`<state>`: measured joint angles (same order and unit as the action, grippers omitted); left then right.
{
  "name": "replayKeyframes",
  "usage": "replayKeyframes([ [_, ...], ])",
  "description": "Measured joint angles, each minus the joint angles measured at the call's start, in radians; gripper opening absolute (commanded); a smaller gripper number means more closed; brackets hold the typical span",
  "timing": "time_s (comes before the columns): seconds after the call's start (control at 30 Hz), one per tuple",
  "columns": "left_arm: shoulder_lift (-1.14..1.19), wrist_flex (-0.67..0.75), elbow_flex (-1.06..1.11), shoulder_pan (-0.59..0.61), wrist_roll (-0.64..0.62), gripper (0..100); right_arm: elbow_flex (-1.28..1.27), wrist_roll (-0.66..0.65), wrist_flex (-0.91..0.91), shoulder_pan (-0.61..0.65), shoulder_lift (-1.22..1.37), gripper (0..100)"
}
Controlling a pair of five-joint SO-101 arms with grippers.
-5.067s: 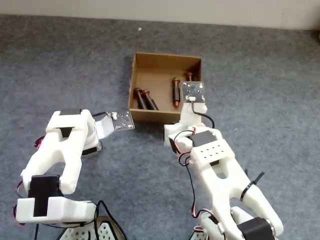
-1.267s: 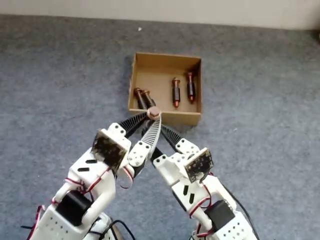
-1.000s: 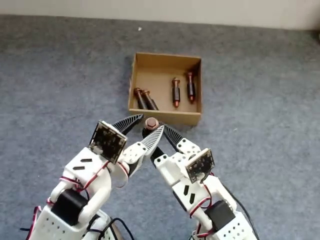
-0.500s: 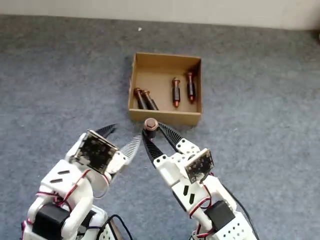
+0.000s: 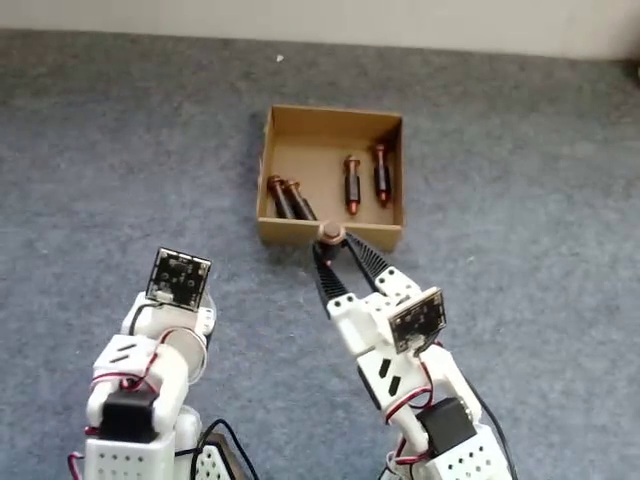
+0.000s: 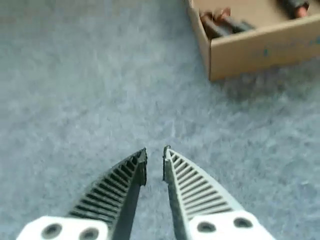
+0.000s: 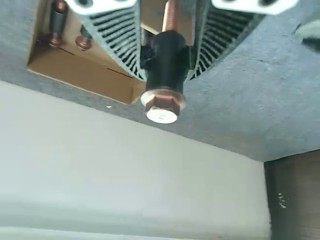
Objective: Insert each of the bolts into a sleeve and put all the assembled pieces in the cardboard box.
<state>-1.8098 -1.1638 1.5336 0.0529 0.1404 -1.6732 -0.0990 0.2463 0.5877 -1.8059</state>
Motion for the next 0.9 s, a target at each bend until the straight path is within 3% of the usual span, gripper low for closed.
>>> replayKeyframes([
  [0.13,0.002,0.043,0.132,0.000,0.000,8,0.000,0.048,0.000,-0.052,0.000,0.5],
  [0.43,0.000,0.078,0.140,0.000,0.000,8,0.017,0.126,0.000,-0.150,0.066,0.5],
  [0.6,0.000,0.078,0.140,0.000,0.000,8,0.110,0.132,-0.118,-0.150,0.341,0.5],
  [0.9,0.000,0.078,0.140,0.000,0.000,8,0.397,0.158,-0.422,-0.198,1.057,0.5],
])
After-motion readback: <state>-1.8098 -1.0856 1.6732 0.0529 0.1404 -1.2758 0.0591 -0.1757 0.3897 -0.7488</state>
